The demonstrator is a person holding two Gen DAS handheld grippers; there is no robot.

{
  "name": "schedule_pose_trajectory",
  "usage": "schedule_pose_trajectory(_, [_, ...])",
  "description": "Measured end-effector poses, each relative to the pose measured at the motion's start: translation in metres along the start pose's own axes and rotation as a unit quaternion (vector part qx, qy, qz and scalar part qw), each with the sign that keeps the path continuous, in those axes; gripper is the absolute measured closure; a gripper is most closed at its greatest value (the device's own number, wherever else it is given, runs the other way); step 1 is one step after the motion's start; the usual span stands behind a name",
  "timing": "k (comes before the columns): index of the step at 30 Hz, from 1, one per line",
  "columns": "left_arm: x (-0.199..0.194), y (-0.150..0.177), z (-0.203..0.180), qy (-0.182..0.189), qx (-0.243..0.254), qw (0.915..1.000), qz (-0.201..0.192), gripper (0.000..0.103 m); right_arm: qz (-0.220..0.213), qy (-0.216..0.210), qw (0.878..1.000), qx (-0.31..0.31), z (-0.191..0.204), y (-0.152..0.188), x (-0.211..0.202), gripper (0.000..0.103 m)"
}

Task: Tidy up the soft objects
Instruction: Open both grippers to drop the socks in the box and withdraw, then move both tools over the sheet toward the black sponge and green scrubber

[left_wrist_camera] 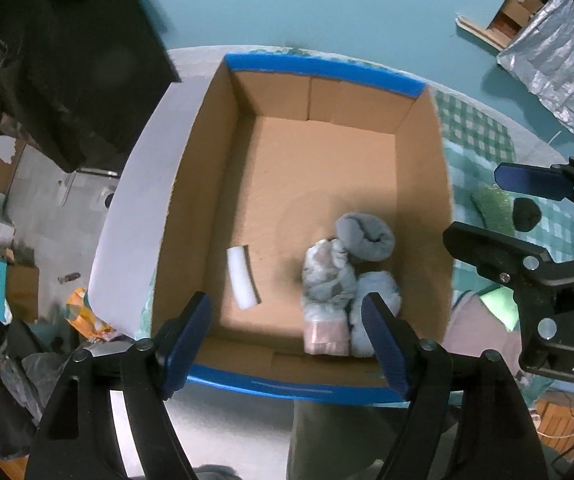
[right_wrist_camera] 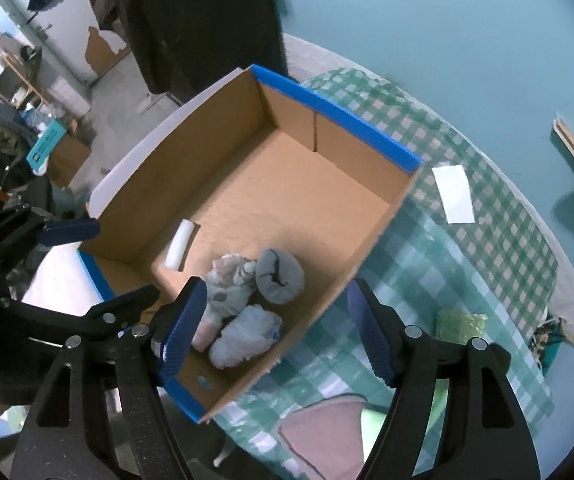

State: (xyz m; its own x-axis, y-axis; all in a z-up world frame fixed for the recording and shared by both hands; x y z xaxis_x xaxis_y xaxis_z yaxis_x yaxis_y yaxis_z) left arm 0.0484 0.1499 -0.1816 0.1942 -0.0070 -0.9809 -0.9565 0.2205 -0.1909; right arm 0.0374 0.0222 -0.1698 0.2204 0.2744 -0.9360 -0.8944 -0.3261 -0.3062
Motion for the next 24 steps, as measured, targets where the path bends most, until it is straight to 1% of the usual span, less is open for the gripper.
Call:
schedule_pose_trajectory(8, [-0.019,-0.007,-0.027,-0.005,0.034,0.9993,-0.018,0.025,-0.022,0.006,1.0,0.021,-0.023,0.011,-0.03,0.029])
schedule_pose_trajectory(15, [-0.031,-0.008,-0.051,0.012,0.047,0.9985,-0.026,0.024,-0.036,0.019,0.998,0.039,-0.043,0.022,-0.054,0.029])
schedule_pose_trajectory(24, [-0.036,-0.01,-0.087,0.021,0.076,0.9965,-0.028,0.024,-0.046,0.03,0.996,0.065,-0.076,0.042,-0.075,0.029])
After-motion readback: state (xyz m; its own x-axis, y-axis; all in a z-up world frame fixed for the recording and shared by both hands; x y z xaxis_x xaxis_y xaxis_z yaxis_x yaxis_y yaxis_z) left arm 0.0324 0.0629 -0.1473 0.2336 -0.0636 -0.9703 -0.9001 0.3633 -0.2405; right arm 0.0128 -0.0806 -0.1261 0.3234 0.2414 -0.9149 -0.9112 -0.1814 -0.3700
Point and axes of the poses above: each gripper's, at about its wrist camera, not at the fingertips, and x roughly the way its jaws point, z to its left, y to its underside, the point moved 3 cm from there along x, roughly the way its jaws point, and after that the axes turned 8 degrees about x, right-handed, at the moved point
